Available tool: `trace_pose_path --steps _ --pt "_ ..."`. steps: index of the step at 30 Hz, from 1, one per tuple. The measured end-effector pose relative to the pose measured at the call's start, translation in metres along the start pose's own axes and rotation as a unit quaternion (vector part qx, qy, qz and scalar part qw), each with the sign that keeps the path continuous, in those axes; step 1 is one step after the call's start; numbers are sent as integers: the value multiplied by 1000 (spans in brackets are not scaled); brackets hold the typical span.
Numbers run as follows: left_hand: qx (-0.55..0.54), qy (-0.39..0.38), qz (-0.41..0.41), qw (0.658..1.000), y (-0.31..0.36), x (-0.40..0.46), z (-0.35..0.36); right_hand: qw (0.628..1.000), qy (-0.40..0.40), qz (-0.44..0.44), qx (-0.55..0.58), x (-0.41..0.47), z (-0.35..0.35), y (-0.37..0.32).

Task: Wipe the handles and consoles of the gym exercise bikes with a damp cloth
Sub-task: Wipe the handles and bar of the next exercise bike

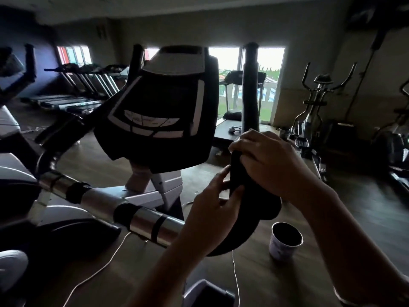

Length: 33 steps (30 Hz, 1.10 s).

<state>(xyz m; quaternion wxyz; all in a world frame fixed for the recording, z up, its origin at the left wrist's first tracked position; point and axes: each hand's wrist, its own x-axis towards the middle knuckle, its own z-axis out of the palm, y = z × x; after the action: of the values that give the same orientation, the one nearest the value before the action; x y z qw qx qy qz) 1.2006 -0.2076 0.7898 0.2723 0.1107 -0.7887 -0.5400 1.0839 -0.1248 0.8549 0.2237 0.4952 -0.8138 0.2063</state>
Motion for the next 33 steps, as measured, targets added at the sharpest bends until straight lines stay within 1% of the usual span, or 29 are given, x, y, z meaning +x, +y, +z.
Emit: trace_pose_path --steps 2,3,7,9,11,14,16,19,23,25,27,29,30,31,32,33 --pt "5 -19 0 1000 -2 -2 -2 998 20 -20 -63 -10 4 -3" --pt "7 -26 -1 1000 -2 -2 -4 997 23 -20 -70 -10 5 -4" --pt "26 -43 5 999 0 -4 -9 999 -21 -5 -31 11 0 -8" --pt "32 -55 10 998 2 -6 -10 999 -23 -10 -44 13 3 -11" --pt "44 -66 20 997 3 -7 -13 998 9 -17 -55 1 7 -15" --pt "68 -79 42 994 0 -9 -18 994 68 -61 -68 -19 13 -12" --pt "88 -80 52 992 -2 -11 -22 995 75 -64 -31 -17 9 -6" --pt "101 -91 65 989 -5 -15 -26 997 66 -17 24 -11 6 -2" --pt "73 -94 66 991 -12 -15 -29 994 108 -2 29 -31 11 -9" --pt "74 -96 74 990 -14 -15 -30 991 124 -5 52 -41 11 -9" --pt "73 -100 84 989 -16 -15 -30 988 126 14 93 -42 12 -3" --pt "69 -104 90 988 -16 -16 -30 972 126 59 190 -37 13 1" --pt "69 -107 92 988 -18 -16 -31 956 132 82 249 -35 14 -1" --pt "72 -112 94 987 -19 -16 -31 944 146 97 281 -37 15 -4" --pt "79 -117 96 985 -20 -17 -32 941 164 95 279 -41 16 -10" --pt "92 -122 101 983 -22 -18 -33 948 184 88 243 -49 19 -16"
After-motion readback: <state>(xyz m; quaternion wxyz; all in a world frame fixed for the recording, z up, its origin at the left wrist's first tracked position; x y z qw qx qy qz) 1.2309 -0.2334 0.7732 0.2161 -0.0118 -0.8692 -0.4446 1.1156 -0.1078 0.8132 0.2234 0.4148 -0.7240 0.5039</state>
